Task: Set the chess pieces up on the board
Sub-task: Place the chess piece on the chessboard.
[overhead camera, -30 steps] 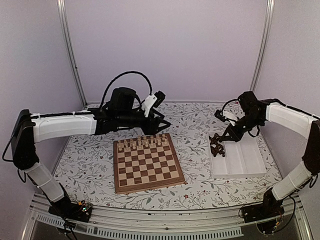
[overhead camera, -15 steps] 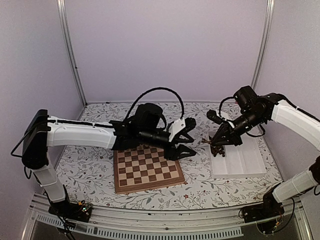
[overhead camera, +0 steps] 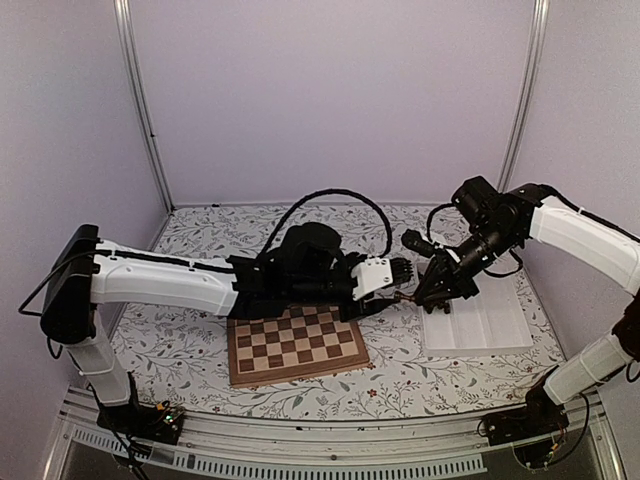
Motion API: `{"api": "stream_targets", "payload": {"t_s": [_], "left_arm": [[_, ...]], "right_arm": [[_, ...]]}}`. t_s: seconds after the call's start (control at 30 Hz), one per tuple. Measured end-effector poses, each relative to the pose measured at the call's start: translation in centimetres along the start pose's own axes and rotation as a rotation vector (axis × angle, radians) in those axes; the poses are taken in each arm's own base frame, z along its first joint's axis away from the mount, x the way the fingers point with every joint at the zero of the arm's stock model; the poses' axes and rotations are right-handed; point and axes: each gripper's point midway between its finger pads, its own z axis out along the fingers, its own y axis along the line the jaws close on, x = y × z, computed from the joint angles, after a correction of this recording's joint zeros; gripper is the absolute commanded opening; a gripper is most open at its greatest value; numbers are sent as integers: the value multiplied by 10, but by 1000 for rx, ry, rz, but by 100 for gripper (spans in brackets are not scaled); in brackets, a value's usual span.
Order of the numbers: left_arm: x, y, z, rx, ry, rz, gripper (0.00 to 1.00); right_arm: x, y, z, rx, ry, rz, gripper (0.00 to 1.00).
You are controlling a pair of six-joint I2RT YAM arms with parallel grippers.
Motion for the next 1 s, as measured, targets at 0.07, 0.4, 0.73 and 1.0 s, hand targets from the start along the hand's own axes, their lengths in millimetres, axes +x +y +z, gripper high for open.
{"api": "stream_targets", "payload": {"t_s": [0.07,0.4,0.73,1.0], "left_arm": [[-2,-3,0,-6,4,34,49],[9,-16,13,-20,79,149,28],[21,-10,20,-81,147,180,8],[18,-9,20,-58,109,24,6]], "right_arm": [[-2,1,-1,-4,-6,-2,6],[-3,0,1,-18,-8,6,7],[-3,-2,3,-25,-5,17,18],[-27,-5,-18,-9,-95,-12,59]]}}
